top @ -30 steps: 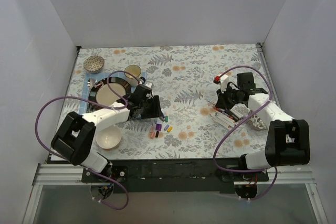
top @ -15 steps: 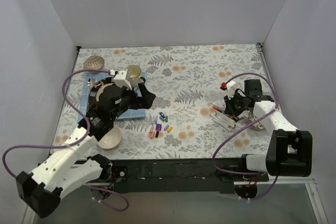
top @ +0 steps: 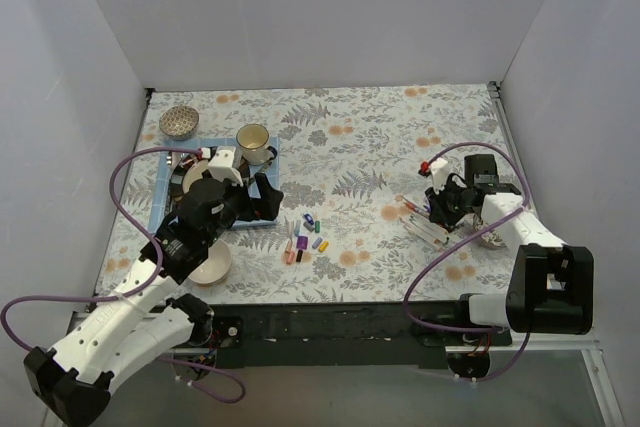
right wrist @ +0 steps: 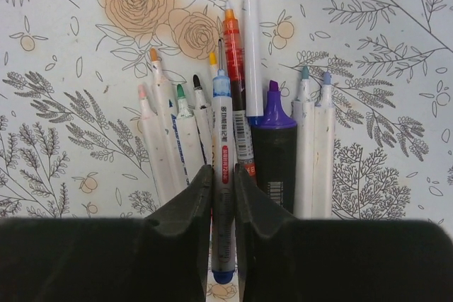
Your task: Open the pen caps
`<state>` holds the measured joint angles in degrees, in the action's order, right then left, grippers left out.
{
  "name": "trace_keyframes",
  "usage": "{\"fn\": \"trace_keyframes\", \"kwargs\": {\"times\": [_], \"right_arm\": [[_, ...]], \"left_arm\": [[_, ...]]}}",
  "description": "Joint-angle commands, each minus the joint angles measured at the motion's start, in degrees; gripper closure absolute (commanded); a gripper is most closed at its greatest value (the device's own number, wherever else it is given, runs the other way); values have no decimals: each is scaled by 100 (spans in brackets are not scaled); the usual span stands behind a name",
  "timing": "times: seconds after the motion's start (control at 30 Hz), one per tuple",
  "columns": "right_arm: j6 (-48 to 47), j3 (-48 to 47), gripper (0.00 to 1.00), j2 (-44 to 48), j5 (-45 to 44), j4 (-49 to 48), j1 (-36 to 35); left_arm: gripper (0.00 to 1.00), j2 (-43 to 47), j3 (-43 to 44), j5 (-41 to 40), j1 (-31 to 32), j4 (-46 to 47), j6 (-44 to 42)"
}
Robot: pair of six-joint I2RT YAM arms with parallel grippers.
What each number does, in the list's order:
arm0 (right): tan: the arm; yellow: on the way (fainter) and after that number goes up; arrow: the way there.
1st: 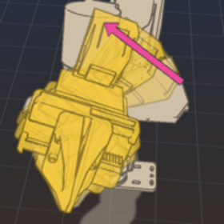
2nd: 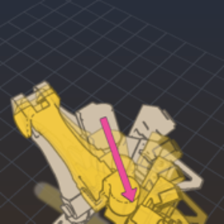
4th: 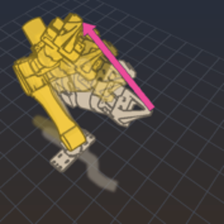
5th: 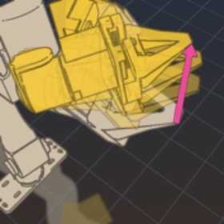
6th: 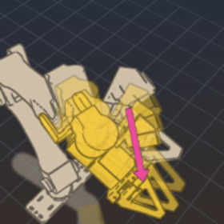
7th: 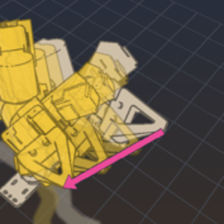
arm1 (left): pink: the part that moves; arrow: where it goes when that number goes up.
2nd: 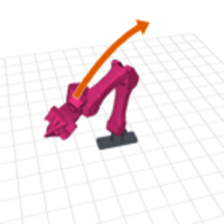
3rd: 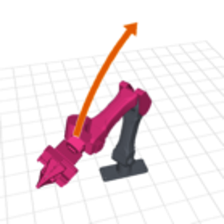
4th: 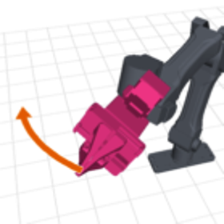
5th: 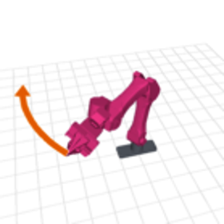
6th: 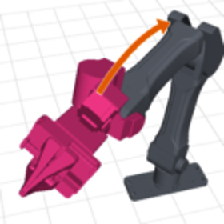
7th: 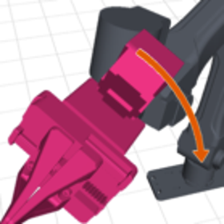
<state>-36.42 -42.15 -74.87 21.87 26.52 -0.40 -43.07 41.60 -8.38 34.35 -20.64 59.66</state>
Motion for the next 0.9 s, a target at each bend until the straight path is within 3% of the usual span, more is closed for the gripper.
{"fn": "trace_keyframes", "kwargs": {"times": [0.0, 0.5, 0.87], "right_arm": [[-75, 49, 76, -98, -77, 37, 128], [-58, -65, 64, 174, -34, 99, 163], [-5, -232, 58, 869, 634, 90, 374]], "left_arm": [[2, 62, -3, -102, 10, -27, -147], [2, 158, -38, 30, 2, -1, -148], [2, 229, -65, 74, 10, 43, -104]]}}
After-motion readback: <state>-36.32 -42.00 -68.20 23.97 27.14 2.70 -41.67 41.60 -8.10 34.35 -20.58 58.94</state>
